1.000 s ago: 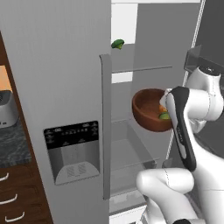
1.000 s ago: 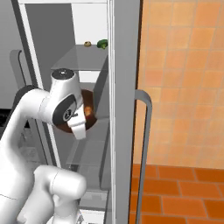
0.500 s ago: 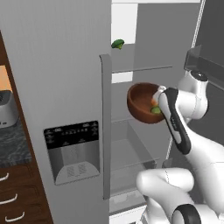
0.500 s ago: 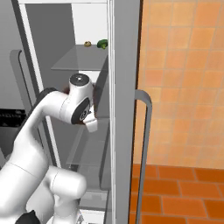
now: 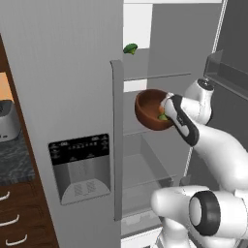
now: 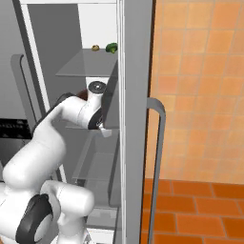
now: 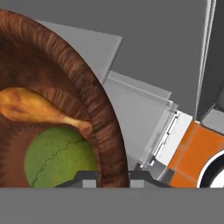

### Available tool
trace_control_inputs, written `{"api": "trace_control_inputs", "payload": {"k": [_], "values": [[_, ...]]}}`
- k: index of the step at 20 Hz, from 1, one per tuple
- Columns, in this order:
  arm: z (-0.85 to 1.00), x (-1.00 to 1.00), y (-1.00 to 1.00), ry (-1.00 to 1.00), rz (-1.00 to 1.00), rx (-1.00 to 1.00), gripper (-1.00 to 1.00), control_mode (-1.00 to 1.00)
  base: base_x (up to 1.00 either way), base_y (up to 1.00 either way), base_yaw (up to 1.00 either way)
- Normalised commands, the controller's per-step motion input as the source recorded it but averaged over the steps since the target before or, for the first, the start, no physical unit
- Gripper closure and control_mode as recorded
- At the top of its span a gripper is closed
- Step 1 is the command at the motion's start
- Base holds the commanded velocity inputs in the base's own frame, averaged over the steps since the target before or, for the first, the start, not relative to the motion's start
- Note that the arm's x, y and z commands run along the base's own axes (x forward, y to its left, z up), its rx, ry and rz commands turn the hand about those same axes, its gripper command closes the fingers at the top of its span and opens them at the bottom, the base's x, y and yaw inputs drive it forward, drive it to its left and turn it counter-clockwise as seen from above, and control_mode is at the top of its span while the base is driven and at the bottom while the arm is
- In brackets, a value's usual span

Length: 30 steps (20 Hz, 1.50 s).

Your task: Pick the chicken drumstick and lime from their plates and place them in the bowl. Then put the bowl in the fridge.

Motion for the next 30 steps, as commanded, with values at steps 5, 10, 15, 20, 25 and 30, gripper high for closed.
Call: {"api": "trace_control_inputs", "payload": {"k": [5, 10, 15, 20, 25, 30], "values": [[-0.42, 0.66, 0.05, 0.00, 0.00, 0.02, 1.00, -1.00, 0.00, 0.00, 0.00], [-0.35, 0.67, 0.08, 0.00, 0.00, 0.00, 1.00, -1.00, 0.00, 0.00, 0.00], [-0.24, 0.63, 0.05, 0.00, 0.00, 0.00, 1.00, -1.00, 0.00, 0.00, 0.00], [-0.22, 0.54, 0.00, 0.00, 0.00, 0.00, 1.00, -1.00, 0.00, 0.00, 0.00], [-0.33, 0.52, 0.02, 0.00, 0.00, 0.00, 1.00, -1.00, 0.00, 0.00, 0.00], [-0.09, 0.21, 0.09, -0.09, 0.00, -0.01, -1.00, -1.00, 0.00, 0.00, 0.00]]}}
